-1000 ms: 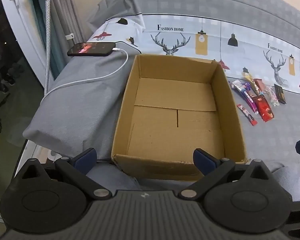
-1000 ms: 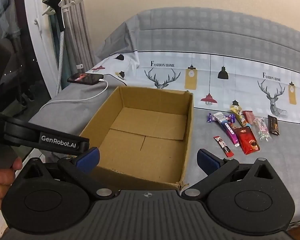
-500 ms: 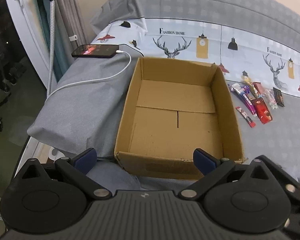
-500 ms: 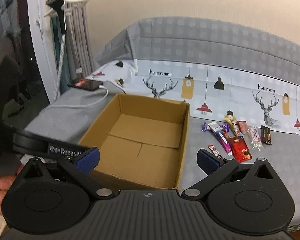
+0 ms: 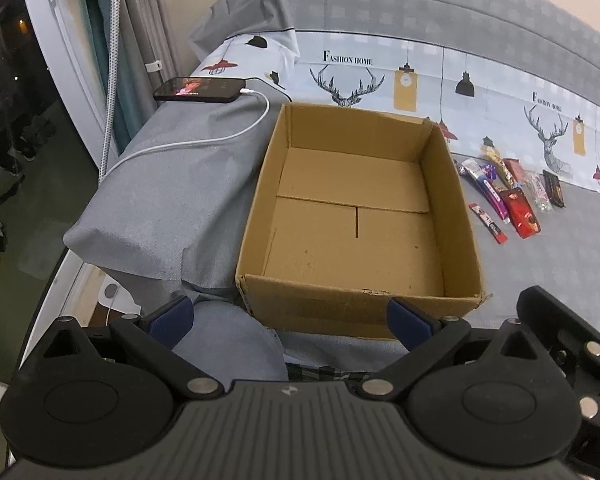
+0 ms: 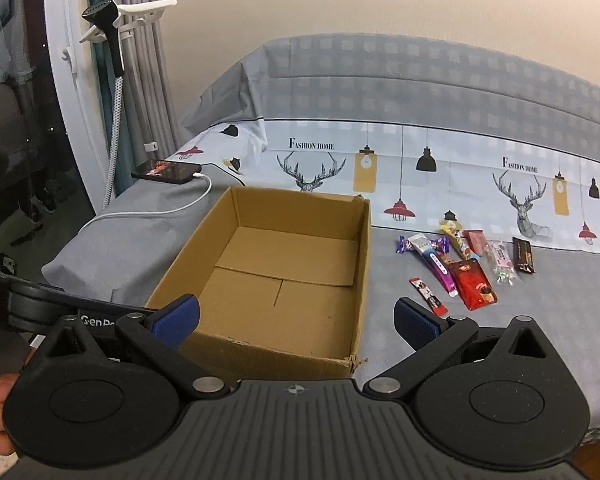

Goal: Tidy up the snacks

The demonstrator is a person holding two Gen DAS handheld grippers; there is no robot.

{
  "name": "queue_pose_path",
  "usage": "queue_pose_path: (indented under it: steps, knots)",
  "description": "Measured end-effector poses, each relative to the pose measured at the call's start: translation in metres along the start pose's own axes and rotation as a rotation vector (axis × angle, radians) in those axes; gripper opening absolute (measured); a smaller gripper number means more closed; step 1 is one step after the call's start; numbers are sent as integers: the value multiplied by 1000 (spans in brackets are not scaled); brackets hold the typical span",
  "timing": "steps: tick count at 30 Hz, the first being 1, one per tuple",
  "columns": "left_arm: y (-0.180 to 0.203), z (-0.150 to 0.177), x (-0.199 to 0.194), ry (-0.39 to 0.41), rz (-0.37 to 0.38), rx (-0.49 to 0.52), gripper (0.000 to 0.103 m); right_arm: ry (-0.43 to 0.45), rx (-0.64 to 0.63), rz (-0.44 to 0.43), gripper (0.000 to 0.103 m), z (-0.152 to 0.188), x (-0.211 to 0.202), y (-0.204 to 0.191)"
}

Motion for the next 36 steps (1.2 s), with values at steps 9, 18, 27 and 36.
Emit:
queue_pose_path:
  steps: [9, 18, 27, 36]
  knots:
    - [-1, 1, -3, 5, 4, -7, 103, 8, -17, 5, 103, 1, -3, -7]
    - [-1, 2, -2, 13, -8, 9, 103, -15, -6, 15, 103, 3, 4, -8]
    - [0, 2, 3, 8, -23, 28, 103, -27, 14, 9, 103, 5, 9, -4]
    - [1, 1, 10, -4, -30, 33, 103, -45, 19, 0, 103, 5, 15, -4]
Point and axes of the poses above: each gripper's, at about its wrist camera, not at the fingertips, and x roughly the way its jaws point, y to its right, z to its underside, the point moved 2 cm from there along x, roughly the way its jaws point, and after that the axes turned 4 degrees about -y, right-handed, at the moved point
